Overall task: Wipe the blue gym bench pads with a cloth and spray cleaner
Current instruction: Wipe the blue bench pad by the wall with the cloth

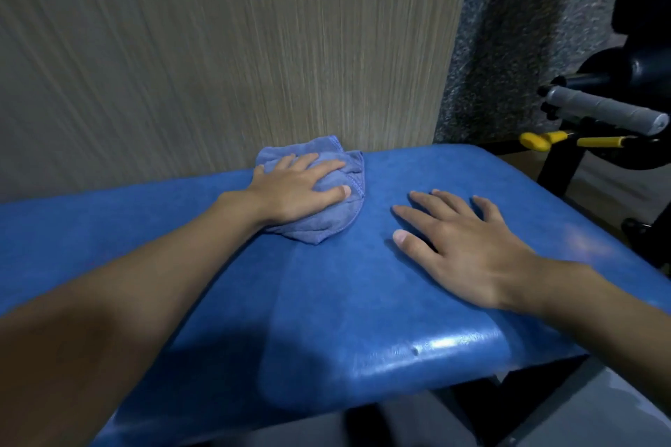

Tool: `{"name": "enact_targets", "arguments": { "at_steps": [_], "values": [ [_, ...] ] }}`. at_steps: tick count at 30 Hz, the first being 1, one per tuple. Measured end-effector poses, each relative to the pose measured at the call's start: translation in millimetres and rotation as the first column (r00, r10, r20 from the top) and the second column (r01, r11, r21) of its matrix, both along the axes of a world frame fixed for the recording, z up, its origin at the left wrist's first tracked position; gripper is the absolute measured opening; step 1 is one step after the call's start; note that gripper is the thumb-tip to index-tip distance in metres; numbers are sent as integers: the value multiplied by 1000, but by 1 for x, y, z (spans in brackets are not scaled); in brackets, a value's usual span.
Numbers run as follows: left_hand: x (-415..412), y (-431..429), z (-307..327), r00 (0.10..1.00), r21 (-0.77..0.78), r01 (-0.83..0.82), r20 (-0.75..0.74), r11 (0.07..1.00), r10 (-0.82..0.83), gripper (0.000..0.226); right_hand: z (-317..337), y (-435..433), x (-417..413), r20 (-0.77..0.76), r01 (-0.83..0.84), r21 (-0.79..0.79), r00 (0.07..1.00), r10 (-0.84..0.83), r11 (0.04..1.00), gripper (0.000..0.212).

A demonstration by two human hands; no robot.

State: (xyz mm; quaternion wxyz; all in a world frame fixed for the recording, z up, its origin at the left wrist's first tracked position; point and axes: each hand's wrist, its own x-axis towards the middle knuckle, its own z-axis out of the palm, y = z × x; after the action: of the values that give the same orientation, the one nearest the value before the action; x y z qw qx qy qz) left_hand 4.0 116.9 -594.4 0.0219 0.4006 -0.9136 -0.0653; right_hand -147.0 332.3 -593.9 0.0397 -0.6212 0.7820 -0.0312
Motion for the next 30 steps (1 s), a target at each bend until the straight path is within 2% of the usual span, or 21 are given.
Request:
{"name": "enact_targets", "arguments": {
  "at_steps": [9, 12, 16, 21, 30],
  "values": [
    [57, 104, -4, 992, -20, 116, 52, 993, -115, 84, 1, 4, 2, 39, 31, -39, 999, -29, 999, 57],
    [80, 138, -5, 986, -43, 154, 74, 987, -151, 82, 10, 5, 8, -38, 45, -8, 998, -46, 999, 56],
    [91, 155, -7, 986, -62, 160, 66, 985, -156, 81, 18, 5, 18, 53, 40, -87, 998, -35, 995, 56],
    [76, 121, -5, 991, 8, 122, 45, 992, -122, 84, 1, -4, 25, 26, 17, 10, 1000, -18, 1000, 66],
    [19, -6, 0, 1000, 1, 0, -16, 1000, 0, 75, -4, -6, 24, 8, -2, -2, 1000, 2, 1000, 79]
  ]
}}
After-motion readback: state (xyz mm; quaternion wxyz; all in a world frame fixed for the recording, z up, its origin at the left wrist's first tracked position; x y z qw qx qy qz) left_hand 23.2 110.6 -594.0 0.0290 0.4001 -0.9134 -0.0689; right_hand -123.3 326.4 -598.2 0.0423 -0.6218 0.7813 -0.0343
